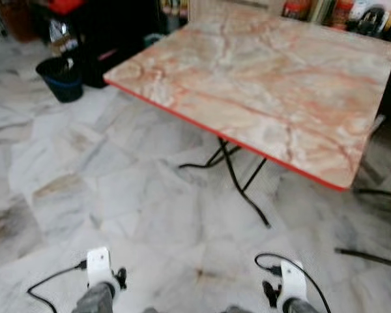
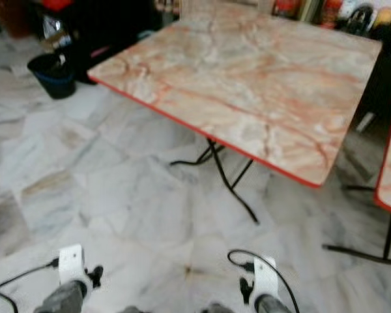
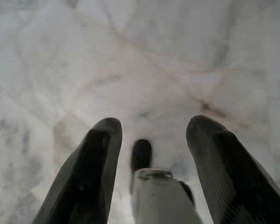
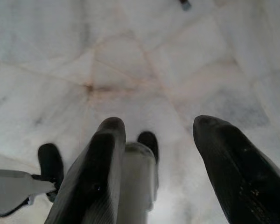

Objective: Setting the table

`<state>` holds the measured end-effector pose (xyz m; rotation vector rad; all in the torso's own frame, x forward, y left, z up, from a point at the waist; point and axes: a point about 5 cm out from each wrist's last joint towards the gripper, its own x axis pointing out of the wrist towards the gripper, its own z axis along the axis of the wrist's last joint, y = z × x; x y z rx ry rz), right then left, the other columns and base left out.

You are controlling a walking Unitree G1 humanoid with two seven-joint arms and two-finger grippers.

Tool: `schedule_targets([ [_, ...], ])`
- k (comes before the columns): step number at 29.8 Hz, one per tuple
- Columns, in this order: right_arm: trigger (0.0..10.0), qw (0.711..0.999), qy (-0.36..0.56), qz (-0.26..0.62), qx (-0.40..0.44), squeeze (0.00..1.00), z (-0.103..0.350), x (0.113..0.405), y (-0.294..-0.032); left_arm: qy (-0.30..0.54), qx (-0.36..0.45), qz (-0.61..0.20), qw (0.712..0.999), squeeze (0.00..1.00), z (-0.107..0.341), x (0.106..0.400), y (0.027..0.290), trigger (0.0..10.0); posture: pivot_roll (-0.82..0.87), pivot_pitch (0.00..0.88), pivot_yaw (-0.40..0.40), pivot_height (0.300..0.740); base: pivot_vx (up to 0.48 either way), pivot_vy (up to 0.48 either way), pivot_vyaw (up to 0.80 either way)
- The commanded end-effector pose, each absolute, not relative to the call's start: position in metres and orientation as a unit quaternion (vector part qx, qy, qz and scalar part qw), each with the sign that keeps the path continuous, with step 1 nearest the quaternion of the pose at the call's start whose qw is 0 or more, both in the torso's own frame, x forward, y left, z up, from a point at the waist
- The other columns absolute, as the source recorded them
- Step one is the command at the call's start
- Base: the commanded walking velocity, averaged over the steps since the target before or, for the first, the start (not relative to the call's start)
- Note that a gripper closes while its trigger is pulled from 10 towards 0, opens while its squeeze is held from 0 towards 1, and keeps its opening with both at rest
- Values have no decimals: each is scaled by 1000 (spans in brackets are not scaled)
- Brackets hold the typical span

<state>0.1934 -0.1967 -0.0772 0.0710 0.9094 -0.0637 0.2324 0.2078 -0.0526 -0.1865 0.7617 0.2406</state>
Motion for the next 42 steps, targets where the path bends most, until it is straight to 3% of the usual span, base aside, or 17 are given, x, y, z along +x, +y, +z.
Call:
schedule_targets([
  [1,10000,894,445,-40,40,0,-79,188,-200,381,-93,119,912,0,-57,226,208,10000,-59,137,-21,711,0,-244,0],
  [5,10000,890,451,-47,40,0,-81,186,-201,382,-94,117,912,0,-58,225,207,10000,-63,138,-22,711,0,-245,-148],
  [23,10000,884,463,-45,40,0,-84,180,-198,379,-99,129,911,0,-57,224,211,10000,-60,151,-18,711,0,-14,-800],
  [31,10000,883,466,-38,41,0,-86,181,-181,378,-98,128,912,0,-57,224,212,10000,-61,154,-22,711,0,0,-800],
  [38,10000,883,467,-38,41,0,-86,180,-187,374,-104,126,913,0,-57,225,209,10000,-61,153,-25,711,0,0,-800],
  [42,10000,883,465,-39,45,0,-86,180,-189,378,-99,121,912,0,-57,225,207,10000,-60,152,-29,711,0,0,0],
])
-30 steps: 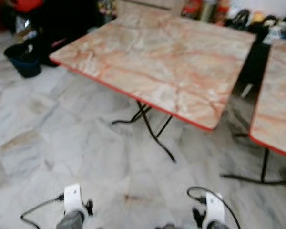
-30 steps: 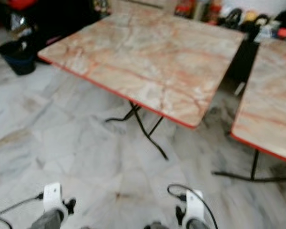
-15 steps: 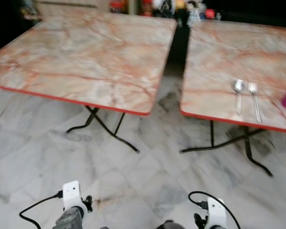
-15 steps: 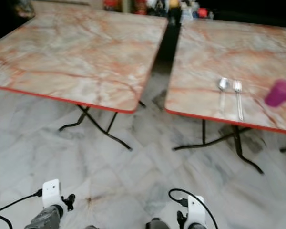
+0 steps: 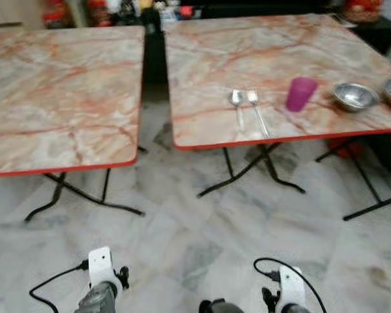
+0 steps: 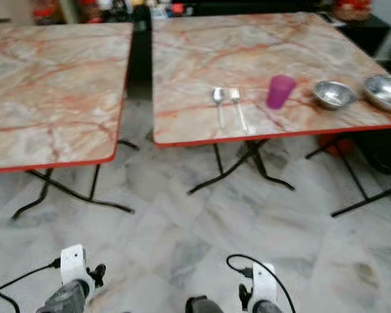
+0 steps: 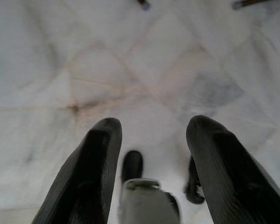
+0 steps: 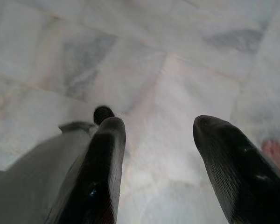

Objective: Setting the table

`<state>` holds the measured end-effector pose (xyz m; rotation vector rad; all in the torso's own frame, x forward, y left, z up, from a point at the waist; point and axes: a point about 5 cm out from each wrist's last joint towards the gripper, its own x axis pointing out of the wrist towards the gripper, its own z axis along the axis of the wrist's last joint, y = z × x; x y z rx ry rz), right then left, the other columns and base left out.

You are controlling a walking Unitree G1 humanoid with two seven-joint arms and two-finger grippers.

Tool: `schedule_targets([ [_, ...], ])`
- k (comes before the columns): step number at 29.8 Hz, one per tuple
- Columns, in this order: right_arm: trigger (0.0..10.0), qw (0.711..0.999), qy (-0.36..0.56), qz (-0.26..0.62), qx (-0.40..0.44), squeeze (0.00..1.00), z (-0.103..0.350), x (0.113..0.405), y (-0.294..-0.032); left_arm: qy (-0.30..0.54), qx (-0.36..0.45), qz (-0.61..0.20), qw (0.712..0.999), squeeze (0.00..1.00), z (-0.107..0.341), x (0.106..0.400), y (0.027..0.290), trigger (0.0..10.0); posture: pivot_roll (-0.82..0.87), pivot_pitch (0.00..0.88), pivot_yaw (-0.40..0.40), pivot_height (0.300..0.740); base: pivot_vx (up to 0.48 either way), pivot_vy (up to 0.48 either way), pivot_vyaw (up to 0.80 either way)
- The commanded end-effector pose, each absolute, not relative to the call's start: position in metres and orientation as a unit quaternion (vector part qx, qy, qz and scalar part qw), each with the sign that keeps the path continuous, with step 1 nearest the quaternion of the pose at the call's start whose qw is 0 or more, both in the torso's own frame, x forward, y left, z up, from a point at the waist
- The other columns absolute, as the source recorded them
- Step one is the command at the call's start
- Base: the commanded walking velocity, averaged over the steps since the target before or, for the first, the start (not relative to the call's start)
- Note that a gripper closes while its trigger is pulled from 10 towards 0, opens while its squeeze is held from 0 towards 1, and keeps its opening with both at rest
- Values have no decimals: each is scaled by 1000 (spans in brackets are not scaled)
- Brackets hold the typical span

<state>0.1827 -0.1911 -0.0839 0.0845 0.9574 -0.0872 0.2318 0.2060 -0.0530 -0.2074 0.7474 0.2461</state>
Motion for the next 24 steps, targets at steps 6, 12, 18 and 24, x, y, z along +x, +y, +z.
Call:
schedule_targets([
  [6,10000,882,467,-34,45,0,-86,179,-190,390,-73,116,910,0,-59,224,206,10000,-67,149,-27,711,0,-46,0],
  [12,10000,883,468,-31,36,0,-86,179,-191,393,-72,116,909,0,-59,223,206,10000,-70,142,-21,711,0,-261,0],
  [18,10000,881,471,-39,26,0,-86,176,-199,392,-67,112,911,0,-59,224,207,10000,-66,124,-12,711,0,-241,465],
  [24,10000,881,470,-45,38,0,-86,176,-201,394,-60,108,911,0,-58,225,206,10000,-65,107,-8,711,0,-240,0],
])
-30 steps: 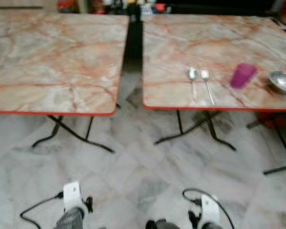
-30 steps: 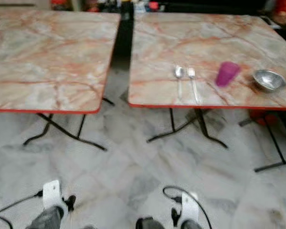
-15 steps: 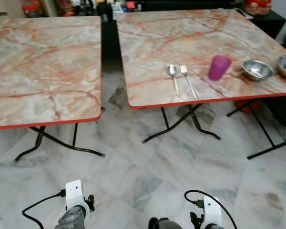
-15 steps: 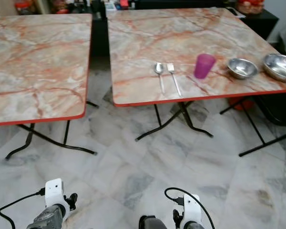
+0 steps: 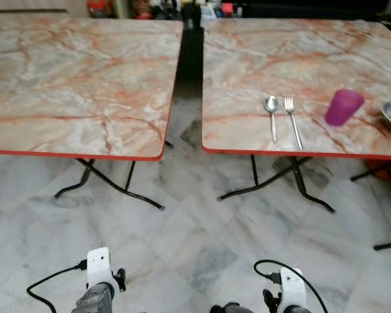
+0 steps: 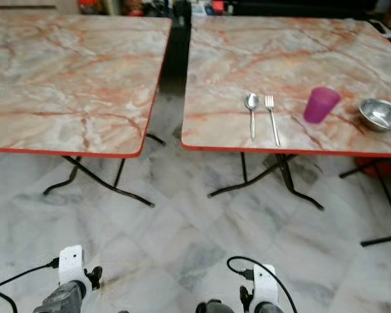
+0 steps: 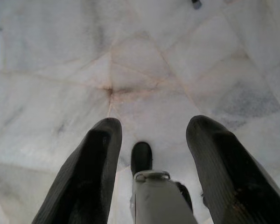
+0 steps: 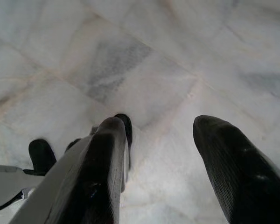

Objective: Setting the table

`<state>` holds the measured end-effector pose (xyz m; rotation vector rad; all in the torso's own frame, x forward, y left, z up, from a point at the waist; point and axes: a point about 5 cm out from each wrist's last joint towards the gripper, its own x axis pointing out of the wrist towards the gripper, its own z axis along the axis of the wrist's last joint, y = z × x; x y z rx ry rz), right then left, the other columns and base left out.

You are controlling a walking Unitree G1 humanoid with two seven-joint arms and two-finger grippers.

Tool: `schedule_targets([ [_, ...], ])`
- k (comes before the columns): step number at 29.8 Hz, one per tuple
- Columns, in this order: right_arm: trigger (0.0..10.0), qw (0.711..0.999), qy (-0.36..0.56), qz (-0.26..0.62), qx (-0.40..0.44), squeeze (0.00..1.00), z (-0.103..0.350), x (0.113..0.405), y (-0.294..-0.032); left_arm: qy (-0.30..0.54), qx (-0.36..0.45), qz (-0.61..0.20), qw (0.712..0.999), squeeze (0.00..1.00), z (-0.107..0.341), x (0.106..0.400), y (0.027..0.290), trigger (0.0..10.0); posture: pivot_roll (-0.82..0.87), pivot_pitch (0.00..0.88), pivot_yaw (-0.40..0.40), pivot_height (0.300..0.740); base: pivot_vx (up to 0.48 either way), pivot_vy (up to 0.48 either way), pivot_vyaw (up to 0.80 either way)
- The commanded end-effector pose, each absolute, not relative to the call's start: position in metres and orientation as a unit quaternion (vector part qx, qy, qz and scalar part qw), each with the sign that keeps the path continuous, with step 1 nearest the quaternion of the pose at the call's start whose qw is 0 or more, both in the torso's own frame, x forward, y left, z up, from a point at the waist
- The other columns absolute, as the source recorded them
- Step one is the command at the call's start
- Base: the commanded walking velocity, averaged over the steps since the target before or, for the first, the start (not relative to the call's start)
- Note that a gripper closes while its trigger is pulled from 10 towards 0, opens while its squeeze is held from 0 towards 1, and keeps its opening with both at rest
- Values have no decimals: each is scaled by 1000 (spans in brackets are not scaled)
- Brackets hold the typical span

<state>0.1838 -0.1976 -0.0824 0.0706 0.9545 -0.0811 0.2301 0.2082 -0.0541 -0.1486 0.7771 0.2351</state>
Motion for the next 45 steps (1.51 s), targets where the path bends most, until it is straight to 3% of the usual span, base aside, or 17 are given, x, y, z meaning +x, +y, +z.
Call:
schedule_targets([
  [1,10000,881,471,-43,35,0,-86,176,-201,393,-58,106,912,0,-58,225,206,10000,-65,106,-7,711,0,-251,0],
  [15,10000,879,474,-42,33,0,-87,174,-200,391,-53,101,913,0,-57,226,207,10000,-64,84,-1,711,0,-269,0],
  [35,10000,881,467,-57,42,0,-85,176,-203,393,-57,94,913,0,-57,227,202,10000,-80,136,8,711,0,-270,0],
  [45,10000,881,468,-56,46,0,-86,176,-202,385,-61,92,916,0,-55,230,203,10000,-76,133,17,711,0,0,0],
])
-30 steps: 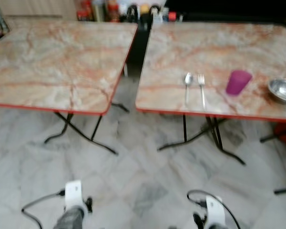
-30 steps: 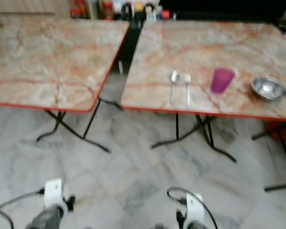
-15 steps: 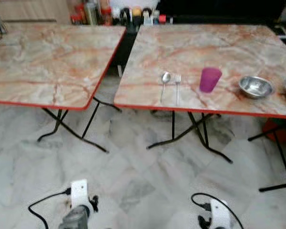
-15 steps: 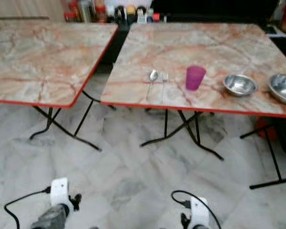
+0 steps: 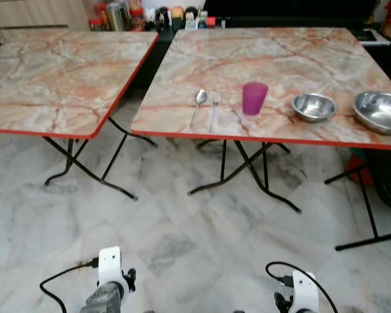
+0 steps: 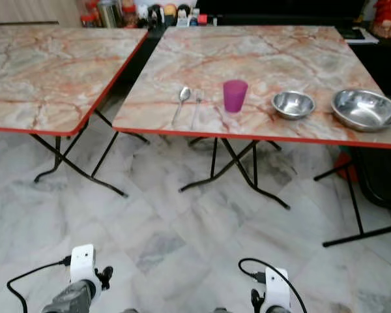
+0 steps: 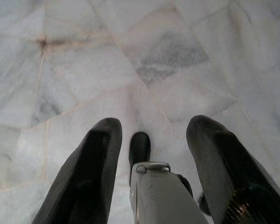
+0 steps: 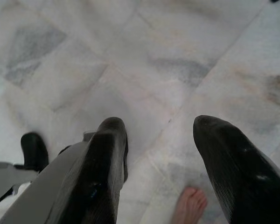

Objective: Setting the table

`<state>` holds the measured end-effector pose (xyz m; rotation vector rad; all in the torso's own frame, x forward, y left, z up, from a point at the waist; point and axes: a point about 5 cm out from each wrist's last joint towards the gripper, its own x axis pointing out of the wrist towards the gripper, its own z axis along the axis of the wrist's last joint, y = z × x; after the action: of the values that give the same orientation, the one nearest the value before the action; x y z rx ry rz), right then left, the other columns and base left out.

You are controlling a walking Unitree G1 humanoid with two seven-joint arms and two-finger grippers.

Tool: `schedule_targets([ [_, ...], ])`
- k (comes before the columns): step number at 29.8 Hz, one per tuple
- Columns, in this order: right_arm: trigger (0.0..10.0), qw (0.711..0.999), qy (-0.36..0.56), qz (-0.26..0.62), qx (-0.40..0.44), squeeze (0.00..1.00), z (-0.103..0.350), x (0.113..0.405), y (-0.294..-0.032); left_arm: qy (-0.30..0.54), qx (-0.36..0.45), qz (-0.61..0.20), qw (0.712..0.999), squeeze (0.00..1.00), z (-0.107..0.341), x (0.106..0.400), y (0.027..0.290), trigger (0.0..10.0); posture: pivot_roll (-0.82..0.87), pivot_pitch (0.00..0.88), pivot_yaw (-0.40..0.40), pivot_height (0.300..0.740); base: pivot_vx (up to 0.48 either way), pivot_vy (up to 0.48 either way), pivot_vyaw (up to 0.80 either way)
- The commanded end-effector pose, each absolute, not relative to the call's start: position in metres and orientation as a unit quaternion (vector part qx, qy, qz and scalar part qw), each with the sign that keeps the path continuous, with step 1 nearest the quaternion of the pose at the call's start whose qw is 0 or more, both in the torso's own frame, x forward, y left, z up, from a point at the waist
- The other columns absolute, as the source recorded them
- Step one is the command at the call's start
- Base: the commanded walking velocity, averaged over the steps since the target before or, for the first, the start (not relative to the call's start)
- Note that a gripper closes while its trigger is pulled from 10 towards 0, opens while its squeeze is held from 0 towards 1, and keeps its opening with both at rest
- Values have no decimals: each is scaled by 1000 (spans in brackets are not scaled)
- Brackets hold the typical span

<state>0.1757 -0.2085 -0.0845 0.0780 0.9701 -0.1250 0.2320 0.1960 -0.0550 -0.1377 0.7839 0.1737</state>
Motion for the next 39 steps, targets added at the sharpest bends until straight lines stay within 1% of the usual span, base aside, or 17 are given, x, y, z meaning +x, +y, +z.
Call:
schedule_targets([
  [1,10000,880,469,-56,46,0,-86,176,-202,385,-60,94,916,0,-55,230,204,10000,-75,133,18,711,0,0,0],
  [3,10000,880,469,-56,47,0,-86,176,-202,385,-62,95,916,0,-55,230,204,10000,-75,133,18,711,0,0,0],
  [13,10000,879,472,-56,50,0,-87,175,-201,391,-61,88,914,0,-57,227,205,10000,-78,112,23,711,305,0,0],
  [18,10000,878,472,-55,49,0,-87,174,-200,393,-61,83,914,0,-58,226,204,10000,-79,107,22,711,305,0,-589],
  [22,10000,880,470,-54,47,0,-87,174,-199,394,-62,80,914,0,-58,226,202,10000,-78,102,24,711,312,0,0],
  [39,10000,881,467,-56,48,0,-86,177,-197,396,-62,73,913,0,-58,226,201,10000,-75,119,30,711,317,0,0],
])
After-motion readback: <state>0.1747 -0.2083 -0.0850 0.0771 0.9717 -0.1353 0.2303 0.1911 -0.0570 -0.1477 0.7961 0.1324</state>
